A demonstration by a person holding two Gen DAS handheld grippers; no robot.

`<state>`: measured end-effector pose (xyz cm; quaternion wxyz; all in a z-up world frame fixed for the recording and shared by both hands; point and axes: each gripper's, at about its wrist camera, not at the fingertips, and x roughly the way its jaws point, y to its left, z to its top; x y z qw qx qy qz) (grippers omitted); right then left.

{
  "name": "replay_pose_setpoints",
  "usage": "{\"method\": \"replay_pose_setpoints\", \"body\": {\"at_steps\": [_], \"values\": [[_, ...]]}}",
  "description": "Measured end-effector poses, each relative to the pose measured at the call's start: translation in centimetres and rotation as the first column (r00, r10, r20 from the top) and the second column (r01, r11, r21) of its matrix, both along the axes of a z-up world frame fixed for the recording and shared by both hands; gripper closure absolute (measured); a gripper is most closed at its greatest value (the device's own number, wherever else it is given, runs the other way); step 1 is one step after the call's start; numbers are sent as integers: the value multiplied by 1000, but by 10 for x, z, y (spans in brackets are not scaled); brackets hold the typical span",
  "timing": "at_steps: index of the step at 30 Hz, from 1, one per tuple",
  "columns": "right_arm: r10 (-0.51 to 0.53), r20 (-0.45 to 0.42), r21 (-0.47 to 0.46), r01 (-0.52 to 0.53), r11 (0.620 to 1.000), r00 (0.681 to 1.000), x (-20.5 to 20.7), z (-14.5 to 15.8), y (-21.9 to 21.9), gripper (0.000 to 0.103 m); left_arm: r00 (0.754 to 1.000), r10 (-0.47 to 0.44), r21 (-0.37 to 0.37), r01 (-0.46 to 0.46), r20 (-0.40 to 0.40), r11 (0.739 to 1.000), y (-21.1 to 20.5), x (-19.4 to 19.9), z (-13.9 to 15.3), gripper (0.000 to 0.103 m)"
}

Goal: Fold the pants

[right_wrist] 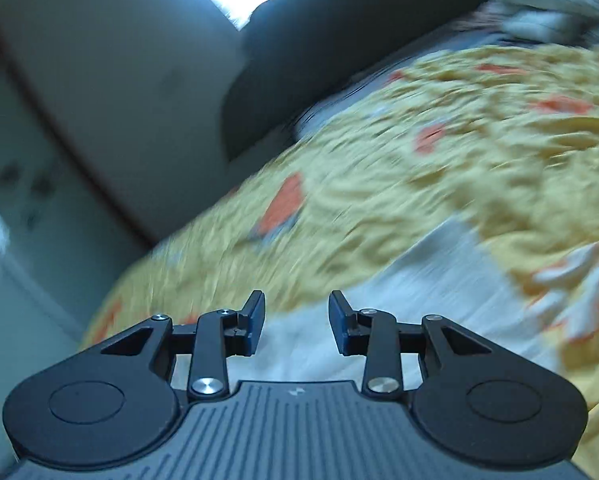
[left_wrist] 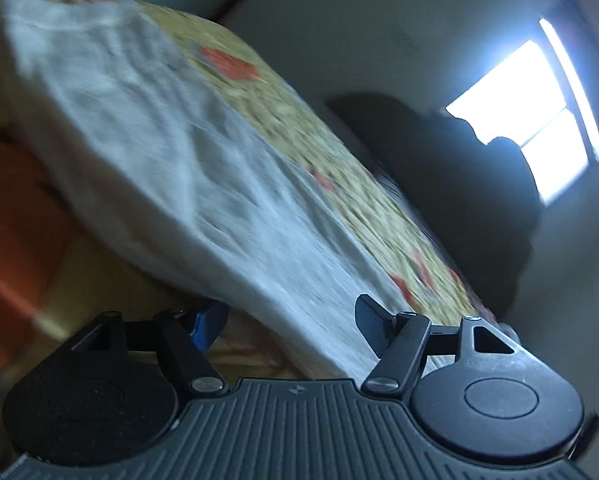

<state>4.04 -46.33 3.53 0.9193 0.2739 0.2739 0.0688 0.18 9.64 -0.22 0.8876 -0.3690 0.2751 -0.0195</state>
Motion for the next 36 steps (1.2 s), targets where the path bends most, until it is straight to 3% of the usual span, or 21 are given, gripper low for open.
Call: {"method": "replay_pose_setpoints", "body": {"at_steps": [3,5,7,9,11,12,15,17,18,21,25,27,30,33,35,36], "values": [[39,-51,-85,-43,995,998,13,-18,32,67,993,116,-23,-117,-37,993,21,-6,6,23],[40,-91,-92,-49,995,995,20,-31,41,66,992,104,-41,-107,-72,993,31,0,6,19],[28,-73,-93,-35,995,997,18,-37,46,66,992,102,-59,-107,-78,993,38,4,4,19],[46,-29,-74,-49,996,998,14,-44,49,49,990,115,-83,-122,-83,989,42,6,5,19],[68,-9,-89,-69,994,998,12,-45,53,43,985,153,-85,-160,-84,983,45,5,6,25],[71,-11,-88,-72,993,997,12,-44,52,42,978,186,-83,-194,-92,977,47,3,6,33],[71,-7,-58,-71,996,997,12,-45,49,42,973,215,-66,-221,-85,973,55,5,6,37],[72,-4,-32,-72,997,997,13,-47,45,42,964,248,27,-246,-101,969,56,8,5,76],[72,-2,-18,-72,997,997,13,-48,44,42,962,248,63,-242,-112,968,57,12,3,82],[74,3,18,-74,997,997,13,-50,40,42,967,242,108,-233,-80,967,54,11,8,82],[79,6,28,-79,997,997,12,-50,39,42,975,219,161,-223,39,962,47,-2,36,83],[78,5,25,-78,997,997,12,-49,40,42,978,210,171,-209,15,963,46,0,38,83],[78,7,35,-79,996,997,12,-50,38,42,967,216,151,-196,-133,969,54,9,10,83],[79,7,33,-79,996,997,12,-50,38,42,976,191,190,-169,-104,967,51,7,10,84],[79,8,37,-79,996,997,12,-50,37,42,976,193,149,-176,-104,973,59,4,9,76],[79,9,42,-79,996,997,12,-51,37,42,971,215,125,-202,-102,971,65,1,10,62]]}}
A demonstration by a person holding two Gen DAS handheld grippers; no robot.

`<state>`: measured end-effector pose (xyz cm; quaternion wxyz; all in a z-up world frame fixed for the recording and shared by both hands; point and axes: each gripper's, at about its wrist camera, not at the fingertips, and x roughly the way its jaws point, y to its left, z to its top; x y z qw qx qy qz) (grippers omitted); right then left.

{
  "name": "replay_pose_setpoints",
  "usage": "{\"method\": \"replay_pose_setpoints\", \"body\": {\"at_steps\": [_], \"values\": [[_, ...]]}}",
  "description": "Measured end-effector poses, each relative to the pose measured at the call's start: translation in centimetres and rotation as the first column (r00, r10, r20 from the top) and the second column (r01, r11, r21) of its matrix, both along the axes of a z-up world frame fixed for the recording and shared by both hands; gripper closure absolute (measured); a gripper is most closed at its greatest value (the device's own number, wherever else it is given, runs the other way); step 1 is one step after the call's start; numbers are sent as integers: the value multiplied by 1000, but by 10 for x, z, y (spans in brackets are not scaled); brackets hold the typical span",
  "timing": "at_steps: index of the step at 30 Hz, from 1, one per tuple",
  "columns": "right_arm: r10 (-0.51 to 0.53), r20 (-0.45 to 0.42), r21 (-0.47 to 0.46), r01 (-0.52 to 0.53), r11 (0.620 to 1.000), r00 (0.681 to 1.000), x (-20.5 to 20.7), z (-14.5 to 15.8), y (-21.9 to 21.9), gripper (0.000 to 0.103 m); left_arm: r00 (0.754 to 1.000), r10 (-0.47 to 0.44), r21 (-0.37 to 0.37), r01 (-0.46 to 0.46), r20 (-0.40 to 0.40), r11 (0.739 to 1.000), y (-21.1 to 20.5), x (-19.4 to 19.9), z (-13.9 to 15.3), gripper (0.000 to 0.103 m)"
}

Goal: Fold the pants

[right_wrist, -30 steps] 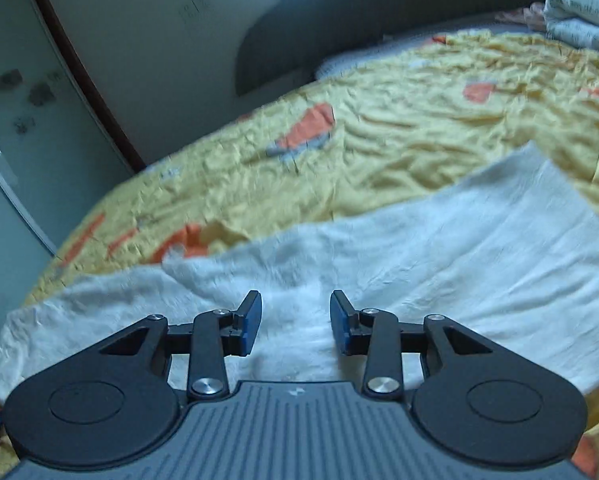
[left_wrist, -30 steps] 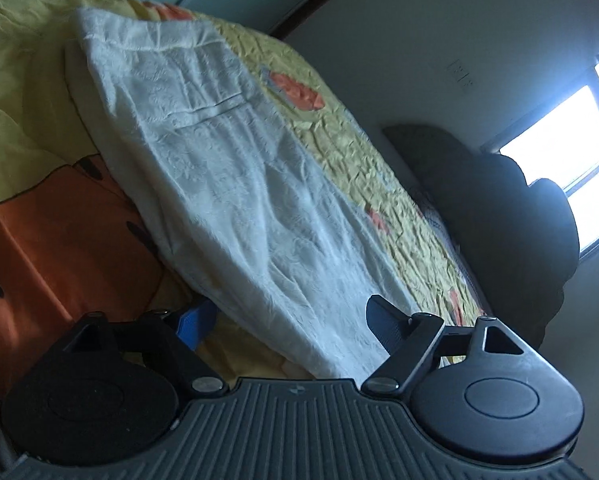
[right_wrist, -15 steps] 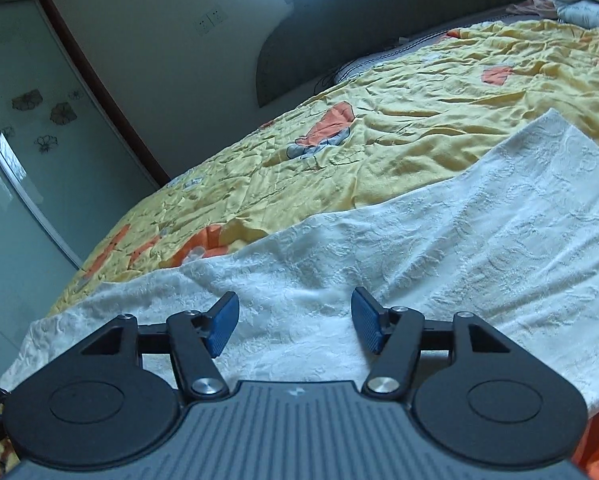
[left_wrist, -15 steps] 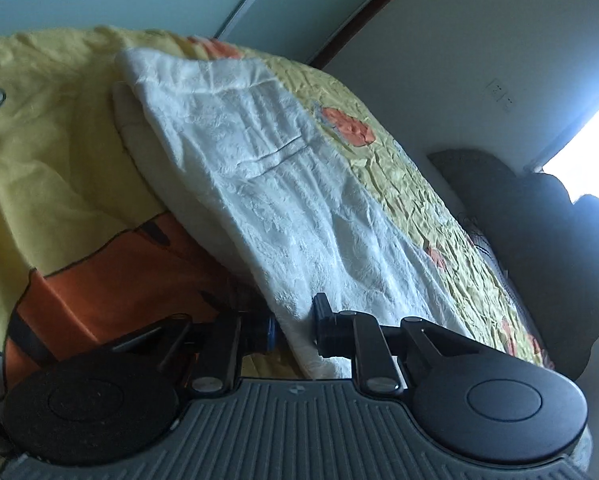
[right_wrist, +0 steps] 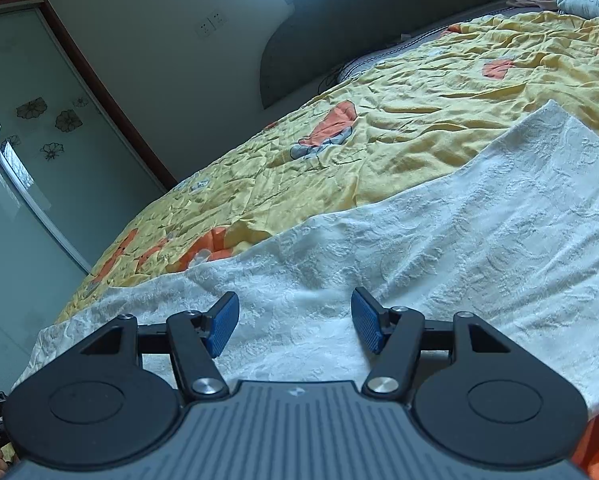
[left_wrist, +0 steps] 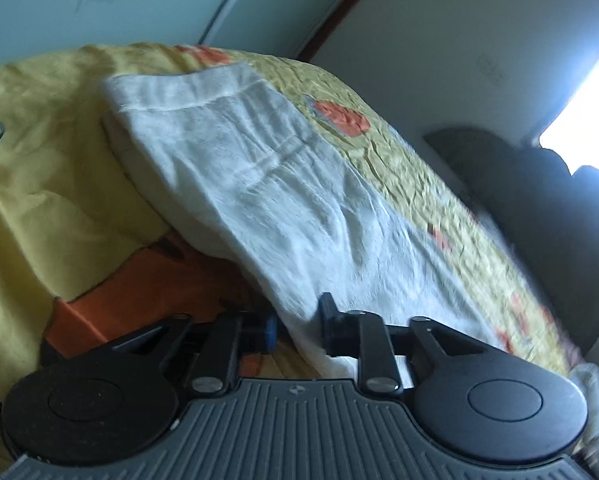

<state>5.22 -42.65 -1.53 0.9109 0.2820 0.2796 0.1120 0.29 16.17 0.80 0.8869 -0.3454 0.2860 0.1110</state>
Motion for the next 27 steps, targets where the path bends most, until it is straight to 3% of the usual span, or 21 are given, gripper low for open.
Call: {"method": "replay_pose_setpoints", "body": {"at_steps": [2,4,6,8,9,11,12,13,19,22,26,27], "values": [[0,1,7,0,1000,1000,0,0,-1,42,993,108,-8,-107,42,994,16,-14,7,50],[0,1,7,0,1000,1000,0,0,-1,42,970,229,12,-231,82,973,37,-22,13,18],[0,1,7,0,1000,1000,0,0,-1,42,937,338,6,-340,87,941,63,-21,15,17],[-1,1,7,1,1000,1000,0,0,0,42,936,344,-16,-343,76,939,85,-11,13,19],[-1,1,6,1,1000,1000,0,0,0,42,939,339,-25,-338,52,941,94,-4,11,30],[-1,0,4,1,1000,1000,0,0,0,42,950,312,-30,-311,30,950,105,5,5,66],[-1,0,1,1,1000,1000,0,0,0,42,951,309,-2,-309,28,951,107,7,3,78],[-1,0,-1,1,1000,1000,0,0,0,42,955,294,10,-294,39,956,108,8,2,82],[2,0,-2,-2,1000,1000,1,0,0,42,962,249,146,-264,112,953,96,2,29,83],[4,3,19,-5,1000,1000,1,-1,-2,42,972,236,179,-232,0,956,101,15,5,83],[6,3,19,-6,1000,1000,1,-1,-3,42,973,233,224,-228,4,948,93,15,4,84],[5,4,22,-5,1000,1000,1,-1,-4,42,972,235,222,-229,1,948,94,14,5,78]]}}
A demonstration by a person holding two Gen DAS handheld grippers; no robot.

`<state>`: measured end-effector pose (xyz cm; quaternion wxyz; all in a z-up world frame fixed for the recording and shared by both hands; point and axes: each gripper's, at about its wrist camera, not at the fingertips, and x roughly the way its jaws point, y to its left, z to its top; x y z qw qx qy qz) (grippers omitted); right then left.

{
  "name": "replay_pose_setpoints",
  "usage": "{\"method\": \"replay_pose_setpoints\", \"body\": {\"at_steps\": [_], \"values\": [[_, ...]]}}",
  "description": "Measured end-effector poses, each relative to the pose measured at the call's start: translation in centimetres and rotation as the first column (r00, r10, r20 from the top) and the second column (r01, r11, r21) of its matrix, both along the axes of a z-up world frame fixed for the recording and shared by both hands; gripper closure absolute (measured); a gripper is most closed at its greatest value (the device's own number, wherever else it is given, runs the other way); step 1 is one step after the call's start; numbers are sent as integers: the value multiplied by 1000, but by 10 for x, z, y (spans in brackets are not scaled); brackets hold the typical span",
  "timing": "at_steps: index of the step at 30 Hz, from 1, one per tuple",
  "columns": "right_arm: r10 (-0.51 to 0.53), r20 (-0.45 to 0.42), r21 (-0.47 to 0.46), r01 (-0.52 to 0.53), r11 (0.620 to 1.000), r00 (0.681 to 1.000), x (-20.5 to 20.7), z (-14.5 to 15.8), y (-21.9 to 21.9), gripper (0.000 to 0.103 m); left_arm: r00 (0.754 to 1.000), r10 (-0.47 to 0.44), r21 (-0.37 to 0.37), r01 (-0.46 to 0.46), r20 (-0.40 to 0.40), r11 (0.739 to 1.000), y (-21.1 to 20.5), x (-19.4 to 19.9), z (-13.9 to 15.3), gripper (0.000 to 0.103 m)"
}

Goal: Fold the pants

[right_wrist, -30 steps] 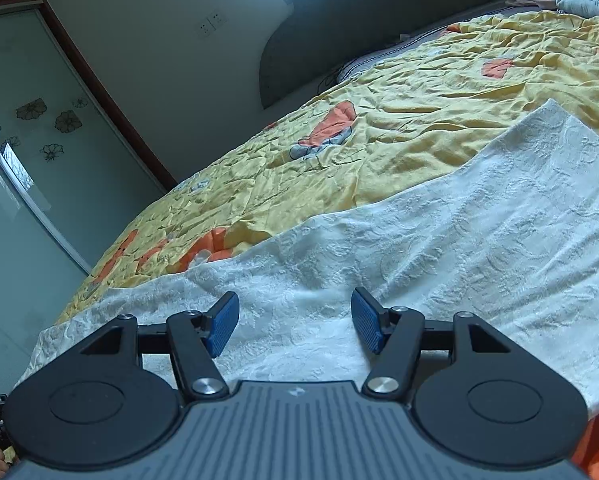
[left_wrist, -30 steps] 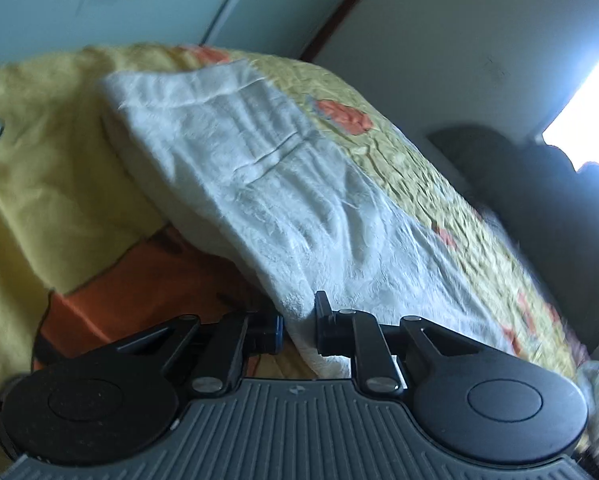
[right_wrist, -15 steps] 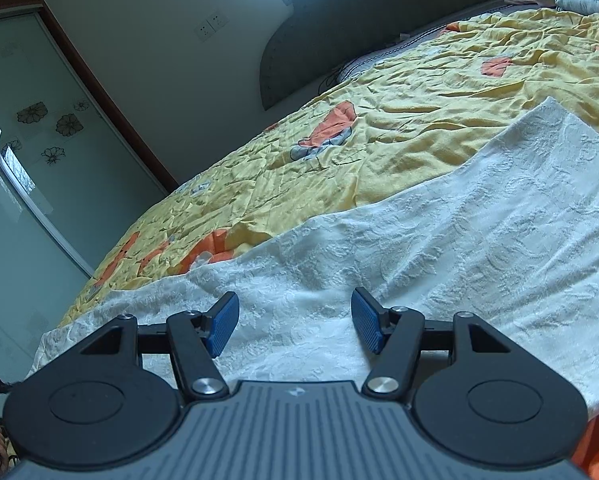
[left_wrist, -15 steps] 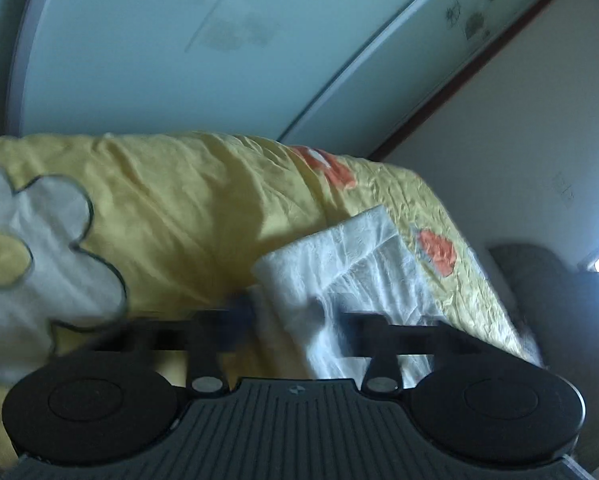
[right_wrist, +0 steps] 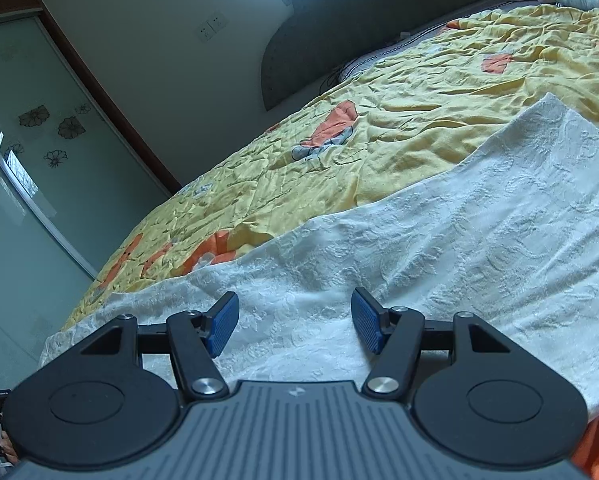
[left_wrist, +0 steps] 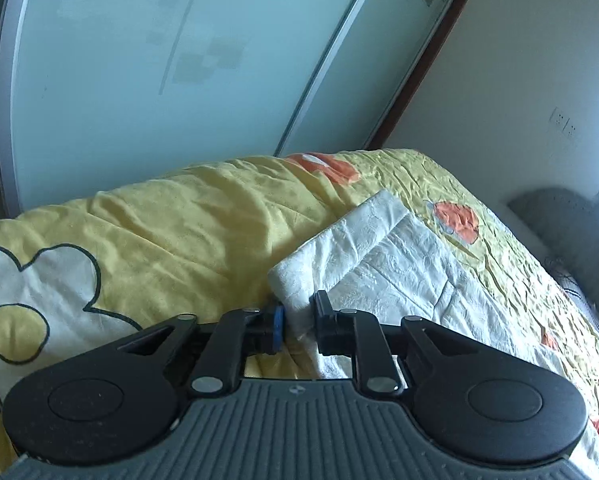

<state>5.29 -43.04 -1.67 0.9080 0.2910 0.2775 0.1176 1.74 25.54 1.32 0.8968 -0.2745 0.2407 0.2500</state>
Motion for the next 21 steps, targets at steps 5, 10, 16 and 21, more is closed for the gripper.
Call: {"method": "replay_pose_setpoints", "body": {"at_steps": [5,10,16,21], "values": [[-112,-47,6,112,994,993,-7,9,5,42,995,96,63,-97,26,993,-13,-29,23,42],[-92,-15,95,93,991,996,-19,20,26,32,982,-126,204,96,143,974,-85,-41,54,30],[-127,-58,32,129,991,990,-15,21,15,31,818,-569,228,541,82,810,-192,13,42,25],[-235,-73,-15,235,972,969,-34,9,-37,32,699,-705,189,713,-118,675,-243,51,0,27]]}}
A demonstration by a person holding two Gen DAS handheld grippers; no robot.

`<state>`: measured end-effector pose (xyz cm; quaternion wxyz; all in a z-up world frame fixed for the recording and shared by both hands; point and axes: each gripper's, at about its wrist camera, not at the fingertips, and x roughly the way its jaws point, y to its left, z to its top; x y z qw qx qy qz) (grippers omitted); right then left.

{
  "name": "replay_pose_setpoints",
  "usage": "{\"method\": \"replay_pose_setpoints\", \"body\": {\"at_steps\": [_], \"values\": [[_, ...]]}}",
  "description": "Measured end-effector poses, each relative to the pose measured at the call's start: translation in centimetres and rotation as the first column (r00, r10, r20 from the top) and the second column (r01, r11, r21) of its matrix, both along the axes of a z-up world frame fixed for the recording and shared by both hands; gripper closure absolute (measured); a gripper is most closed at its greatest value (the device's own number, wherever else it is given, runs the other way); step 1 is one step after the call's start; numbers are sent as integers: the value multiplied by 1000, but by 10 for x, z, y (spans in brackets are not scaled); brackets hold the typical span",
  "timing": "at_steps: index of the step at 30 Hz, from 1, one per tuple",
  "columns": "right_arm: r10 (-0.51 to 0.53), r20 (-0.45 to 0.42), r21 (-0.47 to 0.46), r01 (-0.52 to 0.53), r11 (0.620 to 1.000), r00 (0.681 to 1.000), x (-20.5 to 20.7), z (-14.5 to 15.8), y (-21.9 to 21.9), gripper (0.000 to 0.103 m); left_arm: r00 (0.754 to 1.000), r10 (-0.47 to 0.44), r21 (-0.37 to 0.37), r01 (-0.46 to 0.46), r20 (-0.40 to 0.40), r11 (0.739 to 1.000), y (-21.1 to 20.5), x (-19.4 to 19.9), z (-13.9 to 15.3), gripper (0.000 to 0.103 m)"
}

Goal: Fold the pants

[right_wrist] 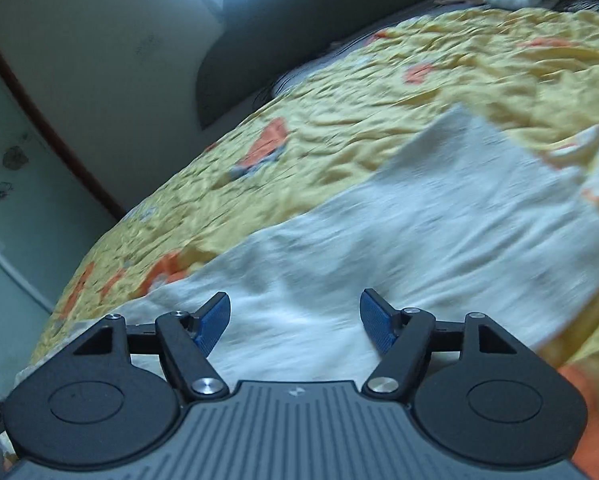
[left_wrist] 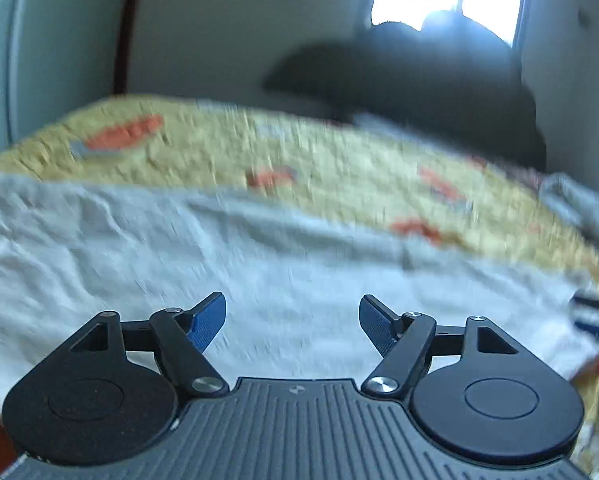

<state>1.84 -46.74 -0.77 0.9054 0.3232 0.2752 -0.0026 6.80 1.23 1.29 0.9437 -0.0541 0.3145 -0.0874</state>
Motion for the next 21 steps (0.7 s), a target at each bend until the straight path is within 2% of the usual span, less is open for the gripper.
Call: {"method": "replay_pose_setpoints", "body": {"at_steps": [1,2,3,6,9,12,15,17,21], "values": [[-36,-7,-1,36,999,999,-4,-1,-11,32,999,-5,17,6,-51,1000,-1,6,-11,25],[-61,-4,10,61,998,998,-7,-1,-23,32,1000,-12,54,12,-4,998,-5,1,-15,25],[-82,-4,26,82,996,997,-11,-2,-33,32,1000,-15,71,16,-14,997,-6,1,-17,25],[-118,0,54,118,992,993,-20,2,-51,32,1000,-27,83,28,-14,996,-5,2,-19,23],[-184,11,63,183,981,983,-36,13,-56,32,999,-40,92,41,-18,995,-7,12,-17,17],[-199,-7,112,199,974,980,-58,15,-64,32,998,-54,84,55,-21,995,-10,15,-12,11],[-218,-72,201,228,953,973,-78,5,-74,31,998,-55,77,57,-23,995,-11,16,-14,7],[-211,-101,306,232,923,972,-85,-7,-82,31,998,-61,78,63,-26,995,-12,16,-15,5],[-241,-86,434,254,864,967,-85,-22,-96,31,997,-70,88,73,-33,993,-15,17,-16,1]]}}
